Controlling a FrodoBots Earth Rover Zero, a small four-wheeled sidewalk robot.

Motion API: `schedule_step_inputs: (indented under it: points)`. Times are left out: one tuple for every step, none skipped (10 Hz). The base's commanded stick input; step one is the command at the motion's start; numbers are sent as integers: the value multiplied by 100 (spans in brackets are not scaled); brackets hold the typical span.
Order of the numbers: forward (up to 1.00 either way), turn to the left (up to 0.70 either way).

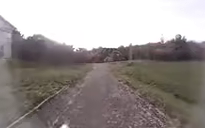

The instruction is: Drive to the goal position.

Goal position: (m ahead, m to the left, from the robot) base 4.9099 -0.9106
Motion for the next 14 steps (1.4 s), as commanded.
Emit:
schedule_step_inputs:
  points:
    - [70,0]
    - [70,11]
    - [70,31]
    - [70,15]
    - [70,5]
    - [70,0]
    - [70,0]
    - [70,0]
    - [70,0]
    - [70,0]
    - [70,0]
    - [70,0]
    - [70,0]
    - [70,0]
